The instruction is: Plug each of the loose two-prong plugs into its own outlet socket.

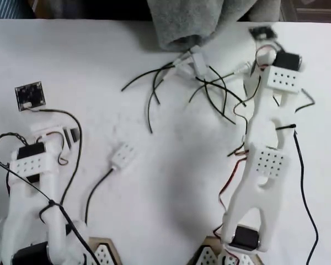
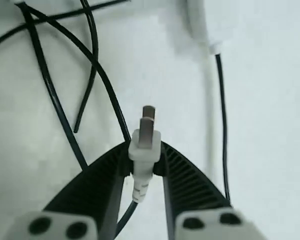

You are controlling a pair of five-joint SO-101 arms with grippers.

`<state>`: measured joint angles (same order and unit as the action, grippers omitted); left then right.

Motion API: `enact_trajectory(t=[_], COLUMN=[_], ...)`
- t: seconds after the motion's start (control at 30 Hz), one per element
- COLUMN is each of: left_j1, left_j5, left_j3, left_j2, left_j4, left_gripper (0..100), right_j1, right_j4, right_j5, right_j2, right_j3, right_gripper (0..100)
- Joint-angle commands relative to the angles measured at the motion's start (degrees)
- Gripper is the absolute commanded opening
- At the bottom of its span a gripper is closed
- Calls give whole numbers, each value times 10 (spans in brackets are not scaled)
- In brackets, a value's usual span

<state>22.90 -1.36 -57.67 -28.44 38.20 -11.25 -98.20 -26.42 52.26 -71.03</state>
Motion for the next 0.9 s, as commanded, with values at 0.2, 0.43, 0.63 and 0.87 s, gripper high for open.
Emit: enact_trajectory(t=[0.2,0.43,0.63,0.87], left_j1=[-6,-6,-6,-8], left_j5=[-4,-3,-4,-4], left_j3=[3,3,3,3], left_j2=[-18,-20,-22,-22], left_j4=[-9,-5,-5,-5], left_gripper=[244,244,244,244], right_j1=[94,216,288,288], right_j4=[-6,-4,8,124], right_j5=[75,91,90,14], right_j2=[-321,-596,-800,-1019], right_j3=[178,438,612,860], right_gripper=[19,19,19,19])
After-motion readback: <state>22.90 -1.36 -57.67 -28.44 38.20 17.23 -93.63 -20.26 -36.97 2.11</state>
